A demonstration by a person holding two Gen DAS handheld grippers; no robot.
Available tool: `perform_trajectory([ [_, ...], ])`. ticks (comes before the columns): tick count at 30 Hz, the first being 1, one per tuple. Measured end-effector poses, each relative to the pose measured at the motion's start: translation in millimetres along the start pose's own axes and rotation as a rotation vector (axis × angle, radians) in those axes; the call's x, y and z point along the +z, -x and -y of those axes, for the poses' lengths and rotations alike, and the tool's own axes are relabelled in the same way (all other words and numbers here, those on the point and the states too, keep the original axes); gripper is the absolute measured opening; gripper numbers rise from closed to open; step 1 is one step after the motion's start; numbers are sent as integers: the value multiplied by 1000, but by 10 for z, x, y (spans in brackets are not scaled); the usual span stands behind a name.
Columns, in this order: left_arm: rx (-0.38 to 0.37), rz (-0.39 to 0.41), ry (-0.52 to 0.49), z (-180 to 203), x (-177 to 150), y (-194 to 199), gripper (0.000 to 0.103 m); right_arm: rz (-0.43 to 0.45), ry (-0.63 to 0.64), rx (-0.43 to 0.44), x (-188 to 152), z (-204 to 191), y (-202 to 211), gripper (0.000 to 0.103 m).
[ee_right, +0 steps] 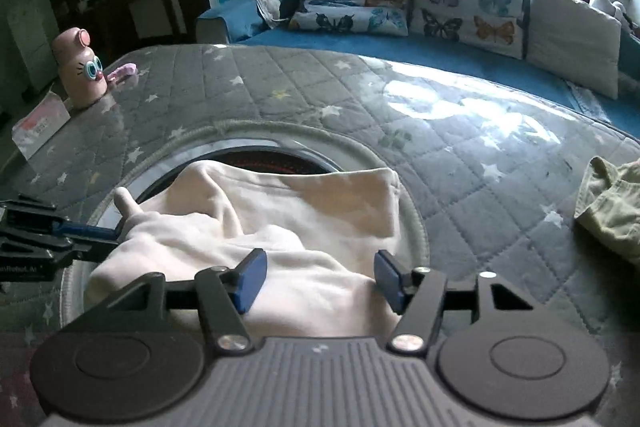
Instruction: Fold clothes
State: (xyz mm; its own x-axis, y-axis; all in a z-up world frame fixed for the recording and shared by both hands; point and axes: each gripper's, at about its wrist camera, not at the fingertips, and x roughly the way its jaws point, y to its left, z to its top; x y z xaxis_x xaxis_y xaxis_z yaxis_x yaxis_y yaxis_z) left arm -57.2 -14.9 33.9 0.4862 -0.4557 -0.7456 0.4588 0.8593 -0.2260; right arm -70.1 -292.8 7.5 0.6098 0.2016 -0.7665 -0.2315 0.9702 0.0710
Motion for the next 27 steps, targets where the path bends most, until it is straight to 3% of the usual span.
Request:
perform_trajectory([
  [4,0,46,-23,42,37,148,6,17,21,18,31,-3,60,79],
  [11,-32,149,-97,115,94,583,5,-58,30,67,-64,-17,92,79],
  [15,-82,146,-122,147,-25,761,6,-58,51,98,-246,-119,325,75],
  [21,-185,137,-242,334,-364,1106,6,-93,182,127,-597,-378,749,75],
  [27,-256,43,-375,565,-843,1221,6,-38,216,126,-707,-498,1208,74],
])
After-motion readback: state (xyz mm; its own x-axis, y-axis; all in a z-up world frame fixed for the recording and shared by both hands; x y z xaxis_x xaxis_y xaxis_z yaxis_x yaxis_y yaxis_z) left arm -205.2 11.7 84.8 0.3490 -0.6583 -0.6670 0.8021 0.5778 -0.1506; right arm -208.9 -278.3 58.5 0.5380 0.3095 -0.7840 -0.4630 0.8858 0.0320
